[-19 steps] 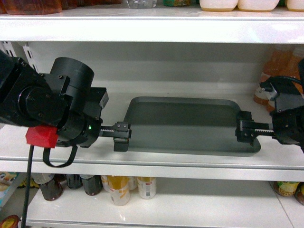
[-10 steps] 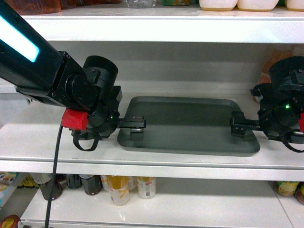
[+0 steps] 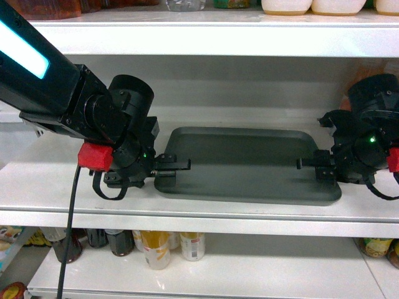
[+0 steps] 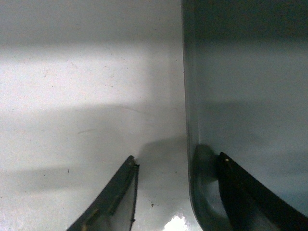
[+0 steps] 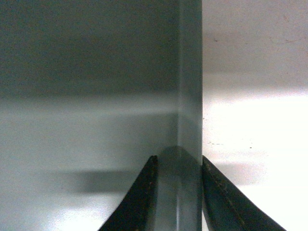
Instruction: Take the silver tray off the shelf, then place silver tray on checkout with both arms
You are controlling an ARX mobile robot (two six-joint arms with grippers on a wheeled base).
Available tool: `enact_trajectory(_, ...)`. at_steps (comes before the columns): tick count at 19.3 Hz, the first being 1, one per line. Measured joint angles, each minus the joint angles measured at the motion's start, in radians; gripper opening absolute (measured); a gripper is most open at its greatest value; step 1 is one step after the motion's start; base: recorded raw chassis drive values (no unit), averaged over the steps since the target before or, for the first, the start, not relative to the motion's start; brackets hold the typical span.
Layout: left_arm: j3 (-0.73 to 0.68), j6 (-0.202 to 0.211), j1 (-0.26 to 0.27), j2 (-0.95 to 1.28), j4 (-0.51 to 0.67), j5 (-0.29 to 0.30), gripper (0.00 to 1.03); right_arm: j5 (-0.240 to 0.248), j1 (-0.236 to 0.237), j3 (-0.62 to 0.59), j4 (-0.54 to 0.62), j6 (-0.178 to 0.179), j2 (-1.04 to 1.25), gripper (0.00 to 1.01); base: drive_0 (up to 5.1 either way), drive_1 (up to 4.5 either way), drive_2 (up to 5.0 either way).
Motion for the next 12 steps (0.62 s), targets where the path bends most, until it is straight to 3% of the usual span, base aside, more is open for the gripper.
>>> enact_trajectory(3,-0.049,-0.010,0.005,-0.019,0.046,0.020,0.24,0.016,-0.001,-0.048,0.050,-0.003,-0.019,0.04,0.0,0.00,0.0)
enact_trajectory(5,-0.086,-0.023,0.006,-0.035,0.087,0.026,0.09,0.018,0.000,-0.100,0.108,0.006,-0.038,0.03,0.0,0.00,0.0)
enact_trajectory(6,-0.109,-0.054,0.011,-0.047,0.111,0.028,0.04,0.017,0.001,-0.130,0.136,0.014,-0.051,0.03,0.0,0.00,0.0)
enact_trajectory(9,-0.219,-0.080,0.015,-0.097,0.219,0.030,0.03,0.023,0.011,-0.239,0.224,0.040,-0.098,0.03,0.0,0.00,0.0)
enact_trajectory(12,-0.378,-0.056,0.004,-0.170,0.354,-0.008,0.03,0.003,0.015,-0.372,0.306,0.069,-0.168,0.03,0.0,0.00,0.0)
